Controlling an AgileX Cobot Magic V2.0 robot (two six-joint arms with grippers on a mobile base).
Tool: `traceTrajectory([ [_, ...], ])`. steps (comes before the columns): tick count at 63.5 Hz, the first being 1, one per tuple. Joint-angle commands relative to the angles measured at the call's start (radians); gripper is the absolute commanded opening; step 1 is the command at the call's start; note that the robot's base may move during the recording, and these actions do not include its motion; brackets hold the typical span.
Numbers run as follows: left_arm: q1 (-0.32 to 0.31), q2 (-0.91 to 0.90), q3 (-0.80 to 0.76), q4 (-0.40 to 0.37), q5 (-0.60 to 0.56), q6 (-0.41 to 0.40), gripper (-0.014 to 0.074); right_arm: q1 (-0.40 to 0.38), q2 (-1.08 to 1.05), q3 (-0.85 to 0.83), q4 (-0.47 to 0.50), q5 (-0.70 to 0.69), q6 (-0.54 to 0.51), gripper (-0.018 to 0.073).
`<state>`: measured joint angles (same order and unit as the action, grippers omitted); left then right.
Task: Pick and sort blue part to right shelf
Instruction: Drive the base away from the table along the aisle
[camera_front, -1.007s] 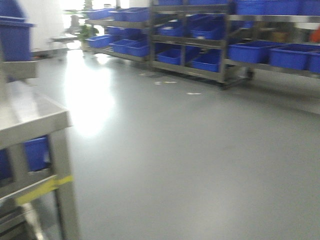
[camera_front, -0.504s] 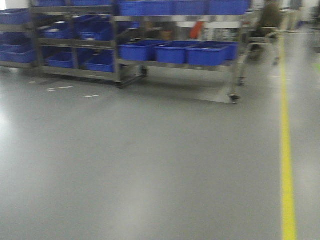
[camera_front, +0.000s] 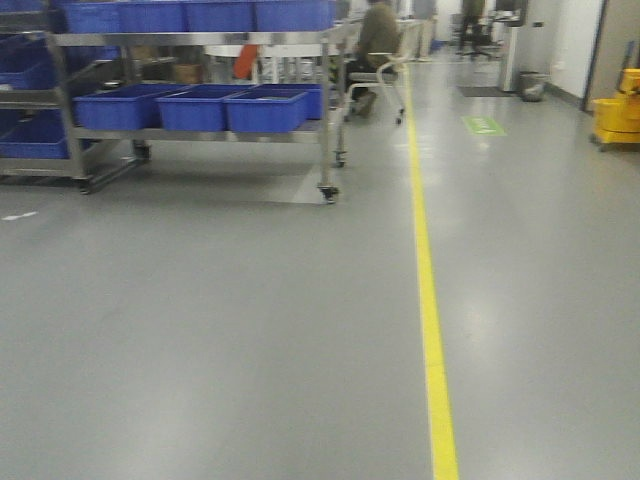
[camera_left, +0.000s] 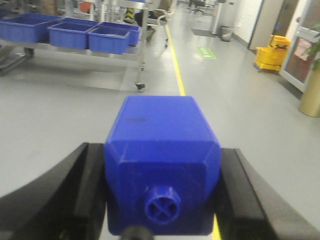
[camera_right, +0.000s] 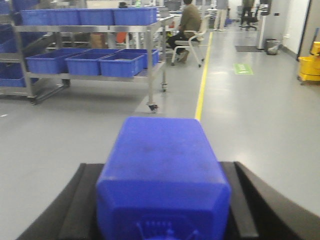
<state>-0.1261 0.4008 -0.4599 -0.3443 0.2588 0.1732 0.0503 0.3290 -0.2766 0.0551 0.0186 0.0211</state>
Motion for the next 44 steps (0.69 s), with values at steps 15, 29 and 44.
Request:
traceTrajectory([
  [15,0.000,0.006,-0.031,-0.008,-0.089,0.004,0.0386,-0.008,0.007,-0.030,-0.007,-0.095,-0.006,0.0425],
  [29,0.000,0.006,-0.031,-0.008,-0.089,0.004,0.0386,-0.008,0.007,-0.030,-0.007,-0.095,-0.006,0.0425],
  [44,0.000,0.006,-0.031,-0.008,-0.089,0.004,0.0386,-0.008,0.007,-0.030,-0.007,-0.095,-0.006,0.0425],
])
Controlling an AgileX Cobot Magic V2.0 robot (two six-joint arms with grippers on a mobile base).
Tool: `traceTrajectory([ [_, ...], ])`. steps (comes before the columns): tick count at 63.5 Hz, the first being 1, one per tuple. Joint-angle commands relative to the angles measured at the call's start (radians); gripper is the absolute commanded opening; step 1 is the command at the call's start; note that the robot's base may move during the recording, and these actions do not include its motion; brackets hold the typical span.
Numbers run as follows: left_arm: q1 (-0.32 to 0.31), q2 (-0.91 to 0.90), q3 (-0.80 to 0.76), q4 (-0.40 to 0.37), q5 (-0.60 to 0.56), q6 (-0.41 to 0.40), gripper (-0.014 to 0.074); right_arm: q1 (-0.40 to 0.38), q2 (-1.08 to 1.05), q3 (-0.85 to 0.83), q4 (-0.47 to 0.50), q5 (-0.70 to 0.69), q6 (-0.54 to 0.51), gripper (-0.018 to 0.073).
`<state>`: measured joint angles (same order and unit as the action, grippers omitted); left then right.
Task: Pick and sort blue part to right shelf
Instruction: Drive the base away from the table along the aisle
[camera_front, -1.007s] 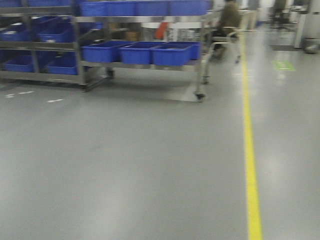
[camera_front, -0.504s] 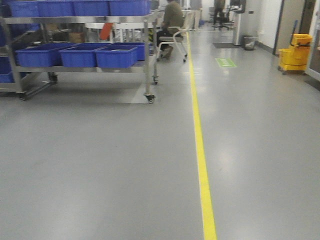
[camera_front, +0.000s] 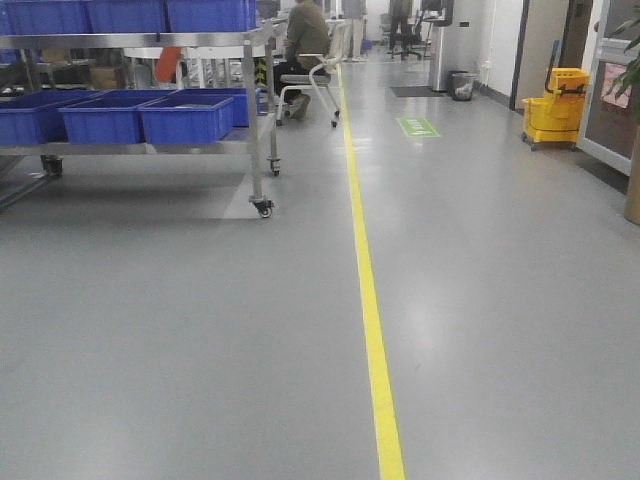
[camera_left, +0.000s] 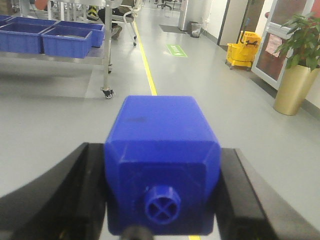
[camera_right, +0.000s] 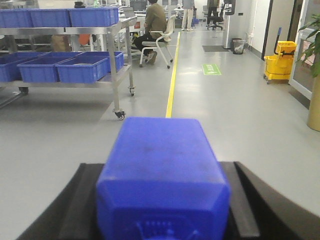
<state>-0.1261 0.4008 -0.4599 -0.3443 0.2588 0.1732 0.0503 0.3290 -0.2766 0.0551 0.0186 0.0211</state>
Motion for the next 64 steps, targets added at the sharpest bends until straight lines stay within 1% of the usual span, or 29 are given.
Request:
traceTrajectory([
  [1,0.000,0.006,-0.031,-0.008,-0.089,0.004,0.0386,-0.008,0.007,-0.030,-0.007,-0.095,-0.006,0.0425],
  [64,0.000,0.006,-0.031,-0.008,-0.089,0.004,0.0386,-0.008,0.007,-0.030,-0.007,-0.095,-0.006,0.0425],
])
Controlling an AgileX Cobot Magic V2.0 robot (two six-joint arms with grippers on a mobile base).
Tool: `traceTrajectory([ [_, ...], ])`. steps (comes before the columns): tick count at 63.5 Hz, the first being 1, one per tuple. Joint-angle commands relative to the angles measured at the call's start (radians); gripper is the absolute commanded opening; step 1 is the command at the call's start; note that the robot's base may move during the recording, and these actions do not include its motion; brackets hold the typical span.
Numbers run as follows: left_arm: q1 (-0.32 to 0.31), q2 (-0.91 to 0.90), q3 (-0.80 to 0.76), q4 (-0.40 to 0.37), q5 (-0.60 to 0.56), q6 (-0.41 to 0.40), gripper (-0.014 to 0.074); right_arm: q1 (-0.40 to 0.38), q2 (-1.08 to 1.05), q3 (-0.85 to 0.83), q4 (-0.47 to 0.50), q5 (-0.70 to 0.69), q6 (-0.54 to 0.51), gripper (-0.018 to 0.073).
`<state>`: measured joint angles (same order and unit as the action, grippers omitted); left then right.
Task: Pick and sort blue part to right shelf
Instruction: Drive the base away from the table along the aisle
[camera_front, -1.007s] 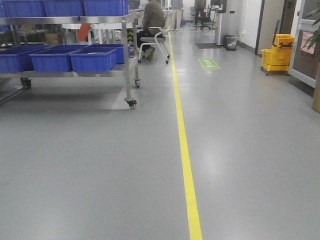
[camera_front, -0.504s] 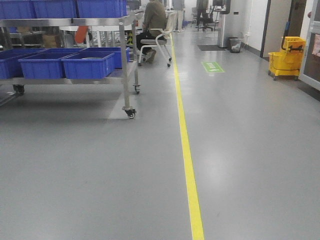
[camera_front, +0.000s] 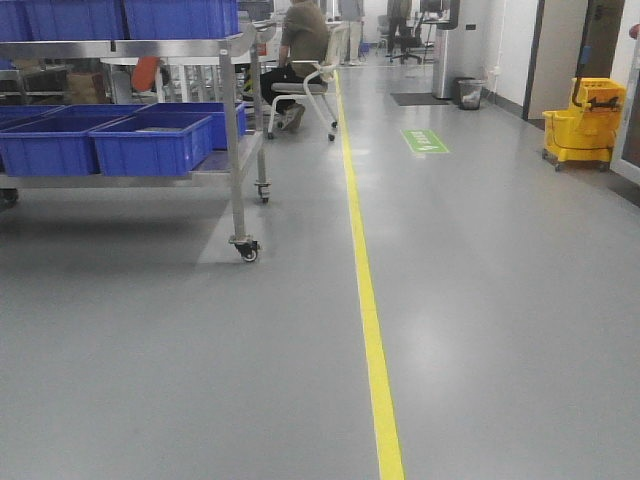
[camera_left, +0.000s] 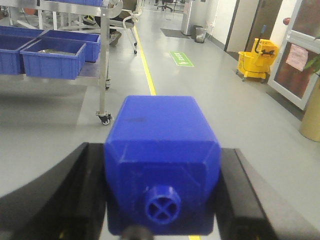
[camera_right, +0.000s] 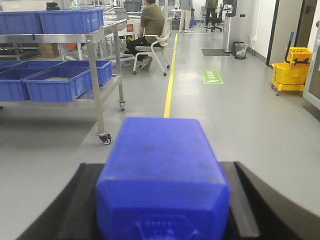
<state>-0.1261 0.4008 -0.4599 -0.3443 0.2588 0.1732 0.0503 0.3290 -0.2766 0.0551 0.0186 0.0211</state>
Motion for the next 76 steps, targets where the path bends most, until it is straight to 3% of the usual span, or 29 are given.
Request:
traceTrajectory([
  [1,0.000,0.006,-0.031,-0.008,-0.089,0.004,0.0386,-0.008,0.007,-0.030,-0.007,-0.095,-0.006,0.0425],
  [76,0.000,0.006,-0.031,-0.008,-0.089,0.004,0.0386,-0.008,0.007,-0.030,-0.007,-0.094,-0.006,0.0425],
])
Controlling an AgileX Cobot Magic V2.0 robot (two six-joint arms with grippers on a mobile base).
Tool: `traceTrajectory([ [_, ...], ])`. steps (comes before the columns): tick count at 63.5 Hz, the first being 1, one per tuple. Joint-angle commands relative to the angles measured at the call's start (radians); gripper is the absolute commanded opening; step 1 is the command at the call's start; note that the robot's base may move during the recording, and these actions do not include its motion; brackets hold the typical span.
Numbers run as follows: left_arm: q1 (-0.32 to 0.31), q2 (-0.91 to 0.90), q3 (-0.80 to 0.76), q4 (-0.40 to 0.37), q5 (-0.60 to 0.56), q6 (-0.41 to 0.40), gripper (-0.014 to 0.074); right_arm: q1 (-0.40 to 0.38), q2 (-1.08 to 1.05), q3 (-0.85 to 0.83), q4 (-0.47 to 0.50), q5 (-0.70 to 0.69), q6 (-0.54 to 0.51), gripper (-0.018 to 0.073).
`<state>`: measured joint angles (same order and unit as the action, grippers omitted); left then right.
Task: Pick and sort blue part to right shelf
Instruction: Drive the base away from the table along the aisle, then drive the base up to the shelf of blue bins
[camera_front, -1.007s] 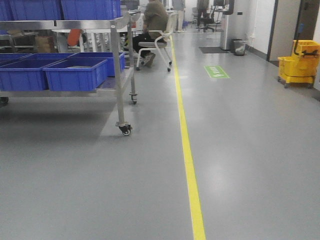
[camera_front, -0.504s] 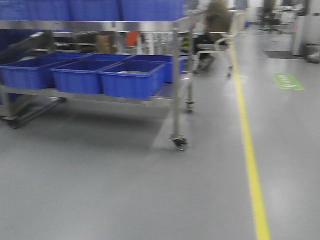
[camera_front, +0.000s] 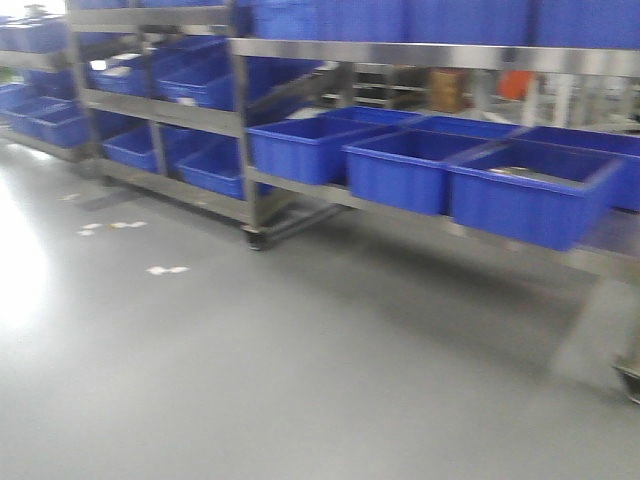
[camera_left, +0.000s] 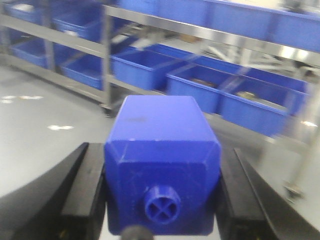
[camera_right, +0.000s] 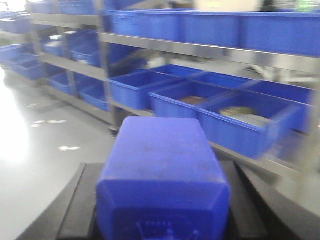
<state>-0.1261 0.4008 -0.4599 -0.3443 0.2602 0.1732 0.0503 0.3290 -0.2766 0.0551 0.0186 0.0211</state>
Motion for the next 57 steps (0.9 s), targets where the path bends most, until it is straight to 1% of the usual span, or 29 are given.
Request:
traceTrajectory([
  [1,0.000,0.006,-0.031,-0.008,-0.090,0.004,0.0386,-0.008,0.007,-0.030,-0.007,-0.094,-0.006,0.0425],
  [57,0.000,0.006,-0.031,-0.008,-0.090,0.004,0.0386,-0.008,0.007,-0.030,-0.007,-0.091,-0.006,0.0425],
])
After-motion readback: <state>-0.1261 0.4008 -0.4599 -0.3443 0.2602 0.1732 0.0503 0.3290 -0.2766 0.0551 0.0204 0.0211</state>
